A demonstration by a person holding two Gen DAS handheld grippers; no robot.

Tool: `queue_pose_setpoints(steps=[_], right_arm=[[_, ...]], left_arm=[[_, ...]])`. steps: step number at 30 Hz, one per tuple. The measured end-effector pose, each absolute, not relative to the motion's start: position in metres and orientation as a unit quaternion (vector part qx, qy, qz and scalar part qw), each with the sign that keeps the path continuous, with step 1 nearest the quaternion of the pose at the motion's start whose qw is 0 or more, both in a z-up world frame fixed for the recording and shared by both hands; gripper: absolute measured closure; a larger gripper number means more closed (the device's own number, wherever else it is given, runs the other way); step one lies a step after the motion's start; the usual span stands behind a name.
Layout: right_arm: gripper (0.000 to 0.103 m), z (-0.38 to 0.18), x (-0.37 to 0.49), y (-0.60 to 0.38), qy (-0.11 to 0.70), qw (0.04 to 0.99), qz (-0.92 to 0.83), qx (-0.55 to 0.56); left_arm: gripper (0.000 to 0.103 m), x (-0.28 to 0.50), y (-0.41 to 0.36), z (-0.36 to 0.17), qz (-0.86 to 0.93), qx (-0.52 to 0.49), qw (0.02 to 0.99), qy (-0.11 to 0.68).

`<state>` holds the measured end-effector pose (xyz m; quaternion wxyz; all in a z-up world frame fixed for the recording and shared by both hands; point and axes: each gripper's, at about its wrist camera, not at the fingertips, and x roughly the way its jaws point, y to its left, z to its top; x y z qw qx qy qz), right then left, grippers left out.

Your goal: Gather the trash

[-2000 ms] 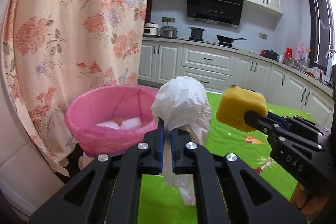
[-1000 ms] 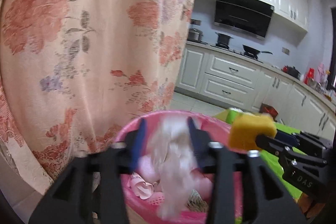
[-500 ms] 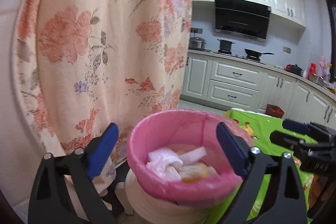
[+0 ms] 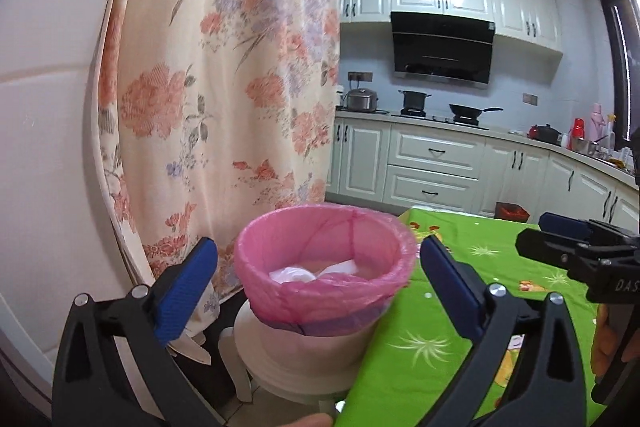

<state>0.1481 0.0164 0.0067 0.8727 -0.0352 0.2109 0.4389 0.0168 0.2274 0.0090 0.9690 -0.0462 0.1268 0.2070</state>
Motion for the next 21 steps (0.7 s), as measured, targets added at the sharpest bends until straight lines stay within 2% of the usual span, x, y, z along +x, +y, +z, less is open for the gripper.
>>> queue_pose_setpoints(steps=[12, 21], right_arm=[[0.018, 0.009, 0.127, -0.014, 0.201, 0.88, 0.429, -0.042], [0.018, 0.004, 0.117, -0.015, 0.195, 0.878, 0.433, -0.05]], left_arm=[[0.005, -0.012, 0.189, 0.012, 0.192, -0.025, 0.973, 0.127], [0.005, -0.012, 0.194, 0.012, 0.197, -0.034, 0.971, 0.129]])
